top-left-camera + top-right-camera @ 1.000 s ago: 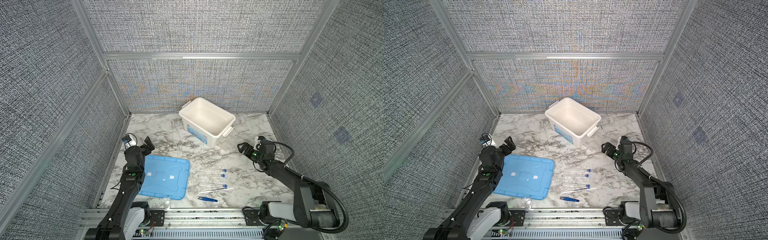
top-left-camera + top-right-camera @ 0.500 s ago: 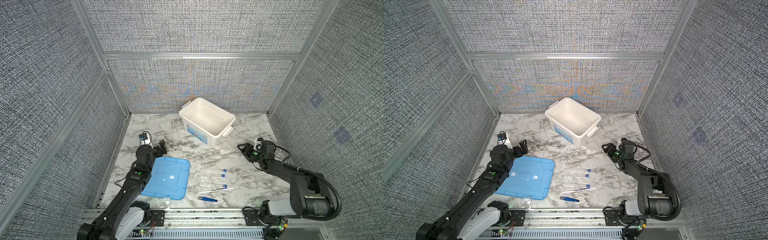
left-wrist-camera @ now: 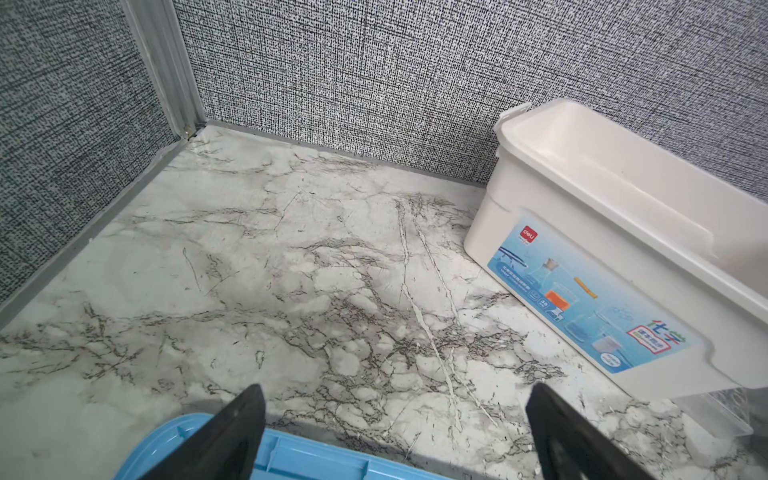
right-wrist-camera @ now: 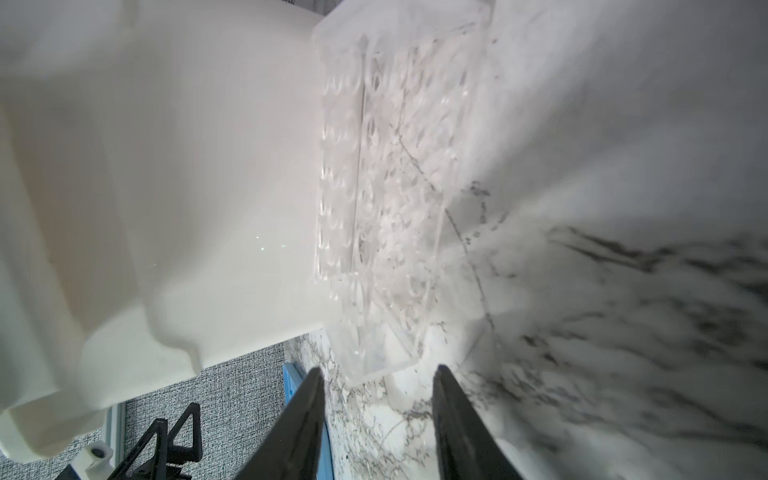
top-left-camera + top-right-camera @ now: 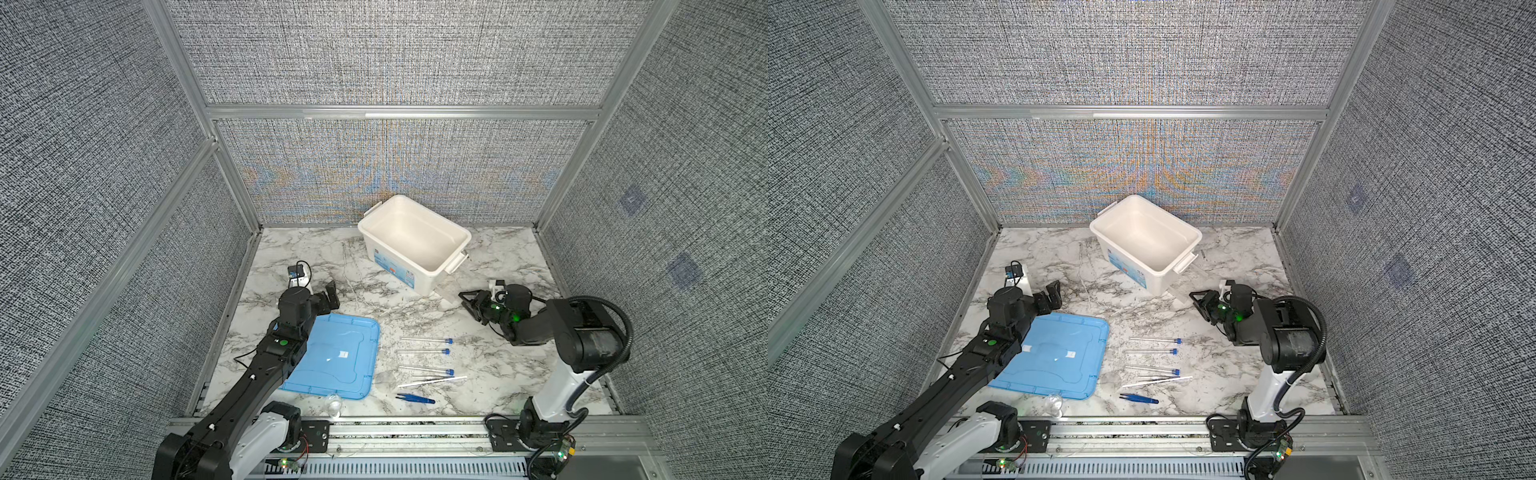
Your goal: Organize the chemistry lab equipment
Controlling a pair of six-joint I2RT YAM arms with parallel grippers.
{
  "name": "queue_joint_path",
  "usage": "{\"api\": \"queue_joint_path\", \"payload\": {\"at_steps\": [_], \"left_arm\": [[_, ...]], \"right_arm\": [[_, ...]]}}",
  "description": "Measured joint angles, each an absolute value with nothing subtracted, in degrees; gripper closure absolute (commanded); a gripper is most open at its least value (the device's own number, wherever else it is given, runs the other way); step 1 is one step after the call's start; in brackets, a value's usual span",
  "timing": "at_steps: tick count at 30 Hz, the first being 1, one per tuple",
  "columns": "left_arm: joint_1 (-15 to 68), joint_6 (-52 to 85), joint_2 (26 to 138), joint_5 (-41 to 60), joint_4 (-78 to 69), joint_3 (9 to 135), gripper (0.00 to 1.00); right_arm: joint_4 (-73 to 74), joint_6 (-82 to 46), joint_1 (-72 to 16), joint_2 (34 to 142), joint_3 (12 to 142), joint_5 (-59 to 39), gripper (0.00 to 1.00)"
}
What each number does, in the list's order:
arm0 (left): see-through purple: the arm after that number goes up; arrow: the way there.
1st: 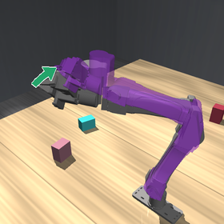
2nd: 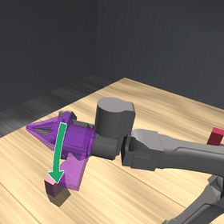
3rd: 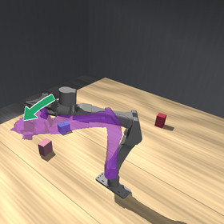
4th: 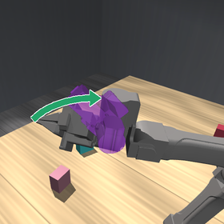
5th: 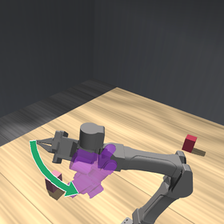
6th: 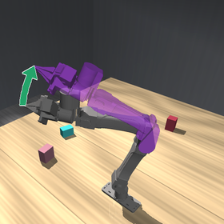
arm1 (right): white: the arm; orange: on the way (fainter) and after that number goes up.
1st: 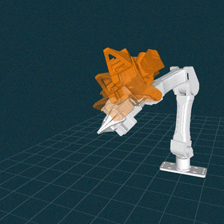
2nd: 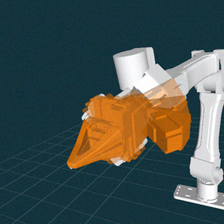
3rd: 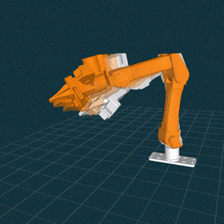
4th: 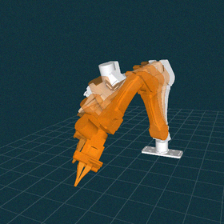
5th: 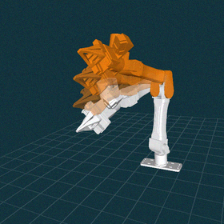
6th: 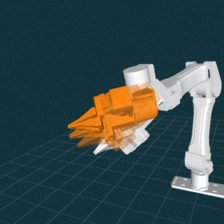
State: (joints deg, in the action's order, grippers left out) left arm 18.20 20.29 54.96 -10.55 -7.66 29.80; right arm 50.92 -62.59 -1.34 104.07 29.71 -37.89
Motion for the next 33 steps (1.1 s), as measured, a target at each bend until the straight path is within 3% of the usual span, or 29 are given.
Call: {"api": "queue_joint_path", "payload": {"at_steps": [7, 10, 17, 22, 33], "left_arm": [[18.17, 20.14, 54.04, -10.57, -7.68, 28.64, 0.01], [18.17, 20.49, 53.67, -10.59, -7.92, 28.42, 0.01], [18.2, 20.53, 54.48, -10.5, -7.79, 29.34, 0.01], [18.2, 19.53, 55.31, -10.31, -7.51, 29.78, 0.01], [18.2, 19.46, 56.55, -9.87, -6.66, 30.0, 0.01]], "right_arm": [[56.18, -64.4, -1.93, 108.12, 31.18, -37.67, 0.64], [57.95, -64.77, -2.24, 109.89, 32.29, -37.69, 0.72], [58.52, -64.64, -4.58, 110.3, 33.15, -36.64, 0.75], [58.54, -63.86, -5.45, 110.24, 33.28, -35.77, 0.88], [66.7, -66.85, -9.41, 108.81, 25.5, -33.28, 0.93]]}}
